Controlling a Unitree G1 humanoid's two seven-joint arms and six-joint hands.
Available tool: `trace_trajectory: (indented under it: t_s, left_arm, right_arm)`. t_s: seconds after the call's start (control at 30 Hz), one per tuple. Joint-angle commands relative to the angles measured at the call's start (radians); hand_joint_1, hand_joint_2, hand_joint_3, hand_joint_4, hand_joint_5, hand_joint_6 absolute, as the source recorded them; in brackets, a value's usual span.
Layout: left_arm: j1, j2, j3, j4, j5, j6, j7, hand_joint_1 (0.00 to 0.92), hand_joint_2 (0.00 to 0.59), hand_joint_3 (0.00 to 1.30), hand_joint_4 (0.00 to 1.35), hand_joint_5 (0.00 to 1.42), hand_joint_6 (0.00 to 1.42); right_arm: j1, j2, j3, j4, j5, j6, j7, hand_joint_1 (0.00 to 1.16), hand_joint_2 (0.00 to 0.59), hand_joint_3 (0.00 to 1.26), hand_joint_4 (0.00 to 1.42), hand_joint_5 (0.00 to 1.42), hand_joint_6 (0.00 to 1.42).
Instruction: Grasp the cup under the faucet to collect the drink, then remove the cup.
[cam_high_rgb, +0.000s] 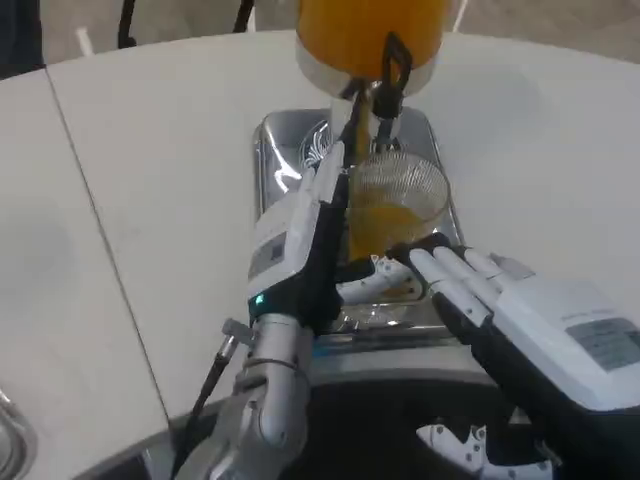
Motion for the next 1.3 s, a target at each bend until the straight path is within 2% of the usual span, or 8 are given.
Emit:
trace_trajectory:
  t_s: [0.03,0.43,0.57,0.67,0.73,0.83,1.0,1.3]
  left_arm:
    - [-0.022,-0.014,-0.005,0.049,-0.012,-0.037,0.019,0.357,0.067,0.0,0.0,0.06,0.06]
    - [-0.04,-0.039,-0.015,0.118,-0.017,-0.093,0.075,0.429,0.078,0.0,0.0,0.24,0.26]
    - [-0.063,-0.073,-0.023,0.172,-0.014,-0.092,0.11,0.455,0.074,0.03,0.09,0.43,0.55]
    - [-0.088,-0.103,-0.029,0.223,-0.009,-0.095,0.161,0.477,0.074,0.22,0.32,0.68,0.86]
    - [-0.103,-0.13,-0.03,0.257,-0.004,-0.103,0.227,0.51,0.054,0.45,0.64,0.9,1.12]
    - [-0.11,-0.157,-0.021,0.284,-0.012,-0.123,0.306,0.55,0.016,0.79,0.96,1.2,1.41]
    - [-0.107,-0.172,-0.003,0.293,-0.031,-0.157,0.386,0.551,0.002,1.04,1.1,1.4,1.42]
    - [-0.1,-0.159,0.027,0.298,-0.077,-0.169,0.393,0.575,0.012,1.08,1.1,1.42,1.42]
  right_arm:
    - [-0.006,0.002,0.005,0.019,-0.005,0.006,0.007,0.63,0.416,0.0,0.0,0.0,0.03]
    - [-0.054,-0.013,-0.004,0.064,0.0,0.033,0.024,0.64,0.409,0.0,0.0,0.0,0.03]
    - [-0.073,-0.028,-0.027,0.07,0.006,0.055,0.043,0.62,0.4,0.0,0.0,0.0,0.03]
    - [-0.071,-0.037,-0.043,0.067,0.009,0.068,0.051,0.59,0.406,0.0,0.0,0.0,0.03]
    - [-0.068,-0.041,-0.05,0.062,0.005,0.079,0.059,0.59,0.406,0.0,0.0,0.0,0.03]
    - [-0.064,-0.033,-0.046,0.065,-0.005,0.09,0.059,0.58,0.405,0.0,0.0,0.0,0.03]
    - [-0.08,-0.037,-0.03,0.094,-0.006,0.096,0.062,0.58,0.406,0.0,0.0,0.0,0.03]
    - [-0.082,-0.04,-0.026,0.102,0.011,0.091,0.056,0.57,0.417,0.0,0.0,0.0,0.03]
